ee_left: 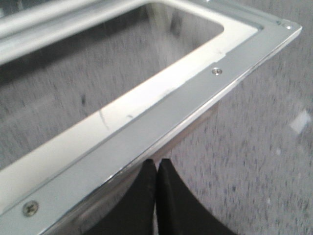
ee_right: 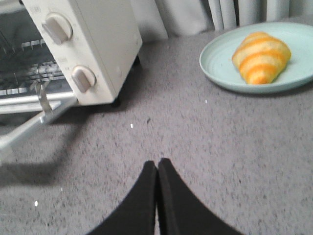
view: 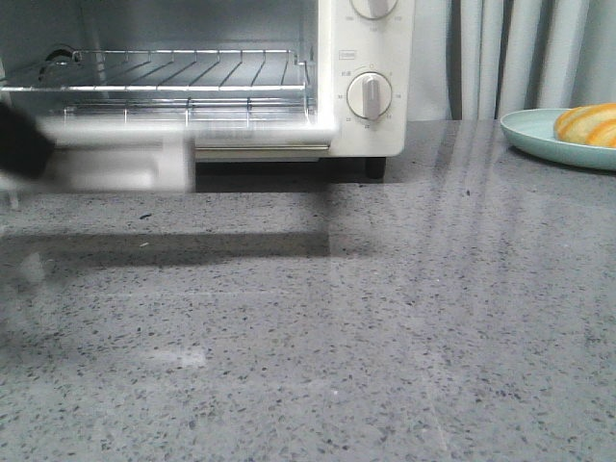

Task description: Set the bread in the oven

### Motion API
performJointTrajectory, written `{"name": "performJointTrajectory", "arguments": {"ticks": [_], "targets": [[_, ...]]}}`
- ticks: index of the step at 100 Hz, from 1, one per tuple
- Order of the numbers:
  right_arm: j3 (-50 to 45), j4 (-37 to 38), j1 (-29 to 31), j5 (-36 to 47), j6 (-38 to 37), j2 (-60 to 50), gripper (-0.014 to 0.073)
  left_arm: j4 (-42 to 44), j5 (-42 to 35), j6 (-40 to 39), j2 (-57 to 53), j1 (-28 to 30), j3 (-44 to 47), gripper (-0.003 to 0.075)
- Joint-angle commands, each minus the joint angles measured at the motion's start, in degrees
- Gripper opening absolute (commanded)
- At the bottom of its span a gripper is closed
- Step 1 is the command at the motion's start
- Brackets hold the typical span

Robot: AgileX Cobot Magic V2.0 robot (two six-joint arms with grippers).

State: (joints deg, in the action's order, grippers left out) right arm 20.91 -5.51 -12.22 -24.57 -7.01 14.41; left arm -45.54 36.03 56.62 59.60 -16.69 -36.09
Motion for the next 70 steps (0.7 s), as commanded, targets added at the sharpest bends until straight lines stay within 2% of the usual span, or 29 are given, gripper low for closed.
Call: {"name": "performJointTrajectory", "arguments": {"ticks": [1, 18, 31, 43, 57, 66, 70], "targets": [[2.1, -0.1, -0.1, 8.0, 0.2, 1.0, -0.005, -2.4, -3.3, -0.9, -1.7, -0.2, 0.5, -0.0022], [3.5, 0.2, -0.1, 11.4, 0.2, 1.1, -0.005, -3.3, -3.0, -0.9, -3.1, -0.2, 2.0, -0.0022], [7.8, 0.4, -0.1, 6.9, 0.2, 2.9, -0.005, -4.4, -0.6, -0.9, -4.5, -0.2, 2.0, -0.0022], [16.5, 5.5, -0.1, -2.0, 0.2, 9.1, -0.005, -8.8, -0.3, -0.9, -10.0, -0.2, 2.0, -0.0022], [30.7, 13.7, -0.1, -12.1, 0.2, 19.8, -0.0047, -13.0, -0.4, -0.9, -19.4, -0.2, 1.9, -0.0022], [38.9, 16.9, -0.1, -14.7, 0.2, 26.7, -0.0039, -14.0, -0.4, -0.9, -25.0, -0.2, 1.9, -0.0022], [41.9, 17.0, -0.1, -15.0, 0.2, 30.0, -0.0008, -14.0, -0.4, -0.9, -27.6, -0.2, 1.9, -0.0022]]}}
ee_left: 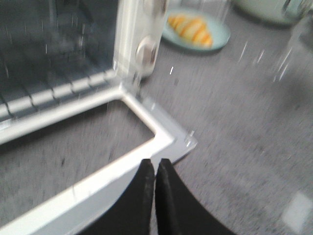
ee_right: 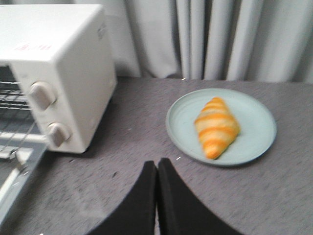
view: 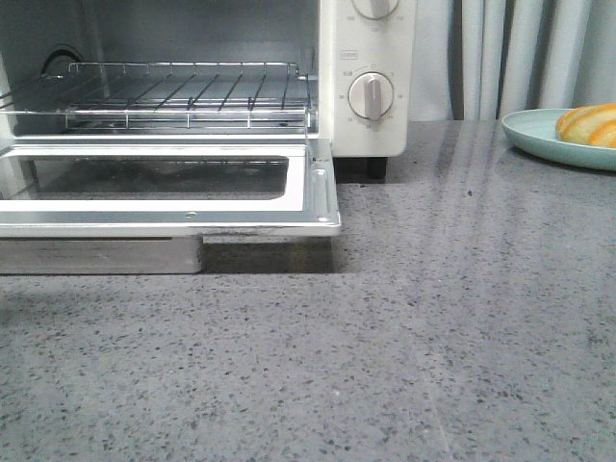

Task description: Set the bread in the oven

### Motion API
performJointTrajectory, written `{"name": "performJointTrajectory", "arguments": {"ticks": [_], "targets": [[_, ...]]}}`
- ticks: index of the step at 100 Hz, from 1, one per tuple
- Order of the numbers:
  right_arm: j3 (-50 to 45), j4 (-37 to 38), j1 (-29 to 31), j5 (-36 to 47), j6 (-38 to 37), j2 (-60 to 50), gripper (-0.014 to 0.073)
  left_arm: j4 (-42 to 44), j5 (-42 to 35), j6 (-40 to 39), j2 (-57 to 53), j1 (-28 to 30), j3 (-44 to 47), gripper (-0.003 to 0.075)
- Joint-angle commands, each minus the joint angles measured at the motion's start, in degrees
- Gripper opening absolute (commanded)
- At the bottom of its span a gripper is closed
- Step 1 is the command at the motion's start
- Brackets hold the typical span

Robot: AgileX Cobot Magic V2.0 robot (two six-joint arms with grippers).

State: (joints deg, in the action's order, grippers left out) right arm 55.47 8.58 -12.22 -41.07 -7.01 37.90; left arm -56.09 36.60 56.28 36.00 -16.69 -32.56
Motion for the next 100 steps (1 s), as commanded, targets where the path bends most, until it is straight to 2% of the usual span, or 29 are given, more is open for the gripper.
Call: {"name": "performJointTrajectory", "arguments": {"ticks": [1, 5, 17, 27, 41, 54, 87, 100], "targets": [[7.8, 3.0, -0.1, 1.5, 0.2, 7.1, 0.0008, -3.5, -0.9, -0.6, -4.8, -0.2, -1.7, -0.0022], [10.4, 3.0, -0.1, 1.3, 0.2, 10.4, 0.0057, -3.5, -0.9, -0.6, -6.7, -0.2, -1.7, -0.0022], [15.8, 3.0, 0.2, 1.3, 0.1, 19.2, 0.0276, -3.3, -0.9, -0.6, -11.9, -0.2, -1.7, -0.0022], [18.4, 3.1, 2.5, 3.7, 0.1, 26.5, 0.0367, -3.3, -0.7, -0.6, -14.7, -0.2, -1.7, -0.0022], [19.0, 3.1, 9.7, 10.9, -3.7, 35.0, 0.037, -4.6, -0.6, -2.3, -16.5, -0.2, -1.7, -0.0022], [19.0, 1.4, 14.2, 12.2, -5.4, 41.9, 0.037, -6.5, -0.6, -2.4, -17.0, -0.2, -1.7, -0.0022], [19.0, 0.6, 14.5, 13.9, -5.4, 54.7, 0.037, -10.6, -0.8, -2.6, -17.0, -0.2, -1.7, -0.0022], [19.0, -2.8, 14.6, 14.0, -5.4, 59.3, 0.0369, -10.9, -1.4, -2.6, -17.0, -0.2, -1.7, -0.0022]]}}
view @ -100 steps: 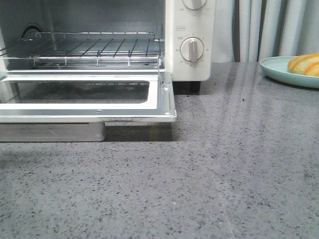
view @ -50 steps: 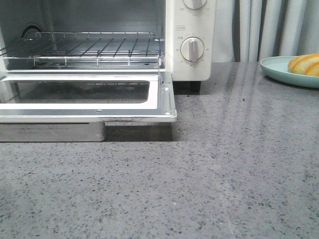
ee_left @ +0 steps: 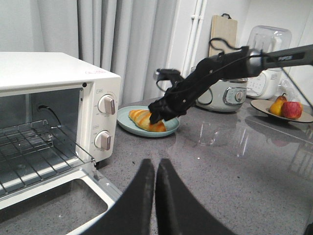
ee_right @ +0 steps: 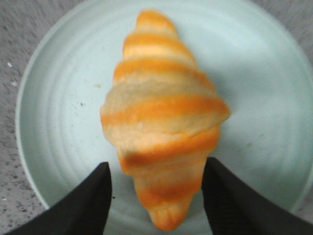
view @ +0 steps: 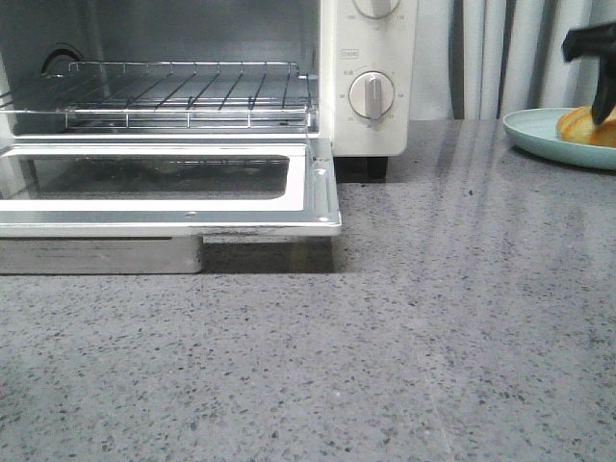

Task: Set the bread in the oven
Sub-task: 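Grasp the orange-striped croissant with the right gripper and lift it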

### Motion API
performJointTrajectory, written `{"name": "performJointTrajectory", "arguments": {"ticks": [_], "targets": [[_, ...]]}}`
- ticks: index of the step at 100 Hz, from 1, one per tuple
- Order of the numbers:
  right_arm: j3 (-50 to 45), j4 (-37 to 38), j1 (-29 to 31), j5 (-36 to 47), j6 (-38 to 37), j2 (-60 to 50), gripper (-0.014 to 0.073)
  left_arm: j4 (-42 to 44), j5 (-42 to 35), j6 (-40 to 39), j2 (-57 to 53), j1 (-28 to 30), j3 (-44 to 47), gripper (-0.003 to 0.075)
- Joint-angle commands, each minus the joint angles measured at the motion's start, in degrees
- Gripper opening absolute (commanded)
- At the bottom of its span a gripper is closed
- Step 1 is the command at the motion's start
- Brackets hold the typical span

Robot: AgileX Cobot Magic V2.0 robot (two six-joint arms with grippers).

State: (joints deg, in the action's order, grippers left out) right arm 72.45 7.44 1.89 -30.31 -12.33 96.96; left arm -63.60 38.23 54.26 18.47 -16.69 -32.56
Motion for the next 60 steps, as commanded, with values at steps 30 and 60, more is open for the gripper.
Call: {"name": "performJointTrajectory", "arguments": {"ticks": [30, 60], "targets": [[2.0, -6.5, 0.6, 4.0, -0.2, 3.7, -0.0067, -3.4, -4.1, -0.6, 0.5, -0.2, -1.7, -0.0022], [4.9, -6.5, -2.8, 15.2, 0.5, -7.2, -0.0068, -3.4, -4.1, -0.6, 0.5, -0.2, -1.7, -0.0022]]}}
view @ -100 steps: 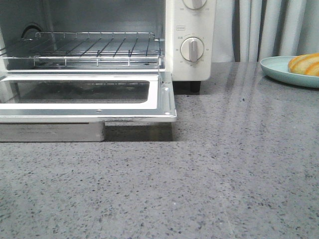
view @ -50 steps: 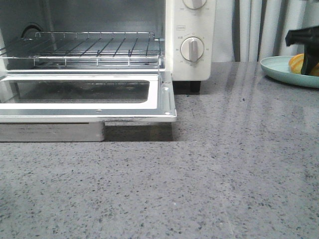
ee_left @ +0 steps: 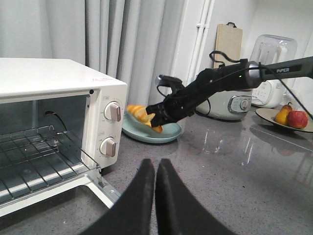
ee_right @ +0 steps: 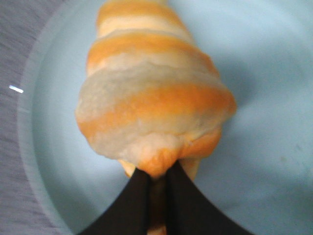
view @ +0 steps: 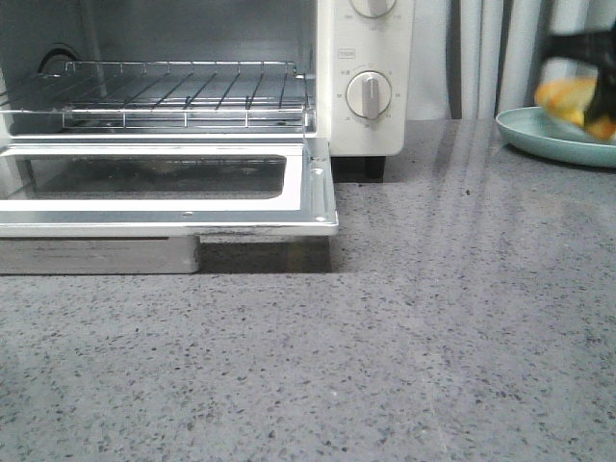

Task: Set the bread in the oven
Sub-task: 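Grasp the orange-striped croissant with the right gripper and lift it, then carry the croissant with the right gripper into the open oven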

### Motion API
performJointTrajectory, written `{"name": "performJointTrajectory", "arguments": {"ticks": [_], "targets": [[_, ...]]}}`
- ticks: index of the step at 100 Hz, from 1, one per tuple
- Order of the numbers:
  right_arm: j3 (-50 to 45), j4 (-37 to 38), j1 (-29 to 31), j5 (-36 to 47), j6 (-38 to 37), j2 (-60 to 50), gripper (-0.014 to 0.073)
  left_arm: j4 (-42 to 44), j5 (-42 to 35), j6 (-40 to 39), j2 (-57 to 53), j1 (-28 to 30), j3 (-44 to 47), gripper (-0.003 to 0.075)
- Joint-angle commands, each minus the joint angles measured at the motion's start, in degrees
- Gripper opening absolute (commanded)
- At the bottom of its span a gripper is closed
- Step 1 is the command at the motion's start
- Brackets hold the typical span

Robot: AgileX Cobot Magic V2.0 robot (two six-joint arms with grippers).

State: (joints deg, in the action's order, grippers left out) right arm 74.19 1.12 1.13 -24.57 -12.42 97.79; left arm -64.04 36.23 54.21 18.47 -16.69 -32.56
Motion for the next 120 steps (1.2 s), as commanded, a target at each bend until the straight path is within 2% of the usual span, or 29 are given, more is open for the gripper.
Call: {"name": "performJointTrajectory", "arguments": {"ticks": [1, 10, 25, 37, 48, 55, 64, 80, 98, 120], "targets": [[3.1, -0.2, -2.6, 10.0, 0.7, -9.0, -0.0068, -2.9, -2.1, -0.5, 0.5, -0.2, -1.7, -0.0022], [3.9, 0.8, -7.6, 16.9, 1.1, -15.2, -0.0068, -2.8, -2.1, -0.5, 0.5, -0.2, -1.7, -0.0022], [6.4, 10.2, -22.8, 24.6, 1.1, -21.1, -0.0068, -1.5, -2.6, -0.5, 0.5, -0.2, -1.7, -0.0022], [8.1, 20.1, -35.3, 23.3, 1.1, -20.9, -0.0068, 0.2, -3.4, -0.5, 0.5, -0.2, -1.7, -0.0022], [8.3, 23.5, -44.3, 18.3, 1.1, -18.8, -0.0068, 0.3, -3.9, -0.5, 0.5, -0.2, -1.7, -0.0022], [8.3, 23.7, -47.8, 14.5, 1.1, -16.6, -0.0068, 0.3, -3.8, -0.5, 0.5, -0.2, -1.7, -0.0022], [8.3, 23.7, -50.3, 10.3, 1.1, -13.3, -0.0069, 0.3, -3.6, -0.5, 0.5, -0.2, -1.7, -0.0022], [8.3, 23.6, -50.8, 6.3, 1.1, -7.8, -0.0069, 0.3, -2.3, -0.5, 0.5, -0.2, -1.7, -0.0022], [8.9, 26.2, -50.6, 6.6, 1.1, -3.1, -0.0069, 0.3, -0.1, -0.5, 0.5, -0.2, -1.7, -0.0022], [13.9, 28.3, -48.9, 6.0, 1.1, 2.5, -0.0069, 0.3, -0.1, -0.5, 0.5, -0.2, -1.7, -0.0022]]}}
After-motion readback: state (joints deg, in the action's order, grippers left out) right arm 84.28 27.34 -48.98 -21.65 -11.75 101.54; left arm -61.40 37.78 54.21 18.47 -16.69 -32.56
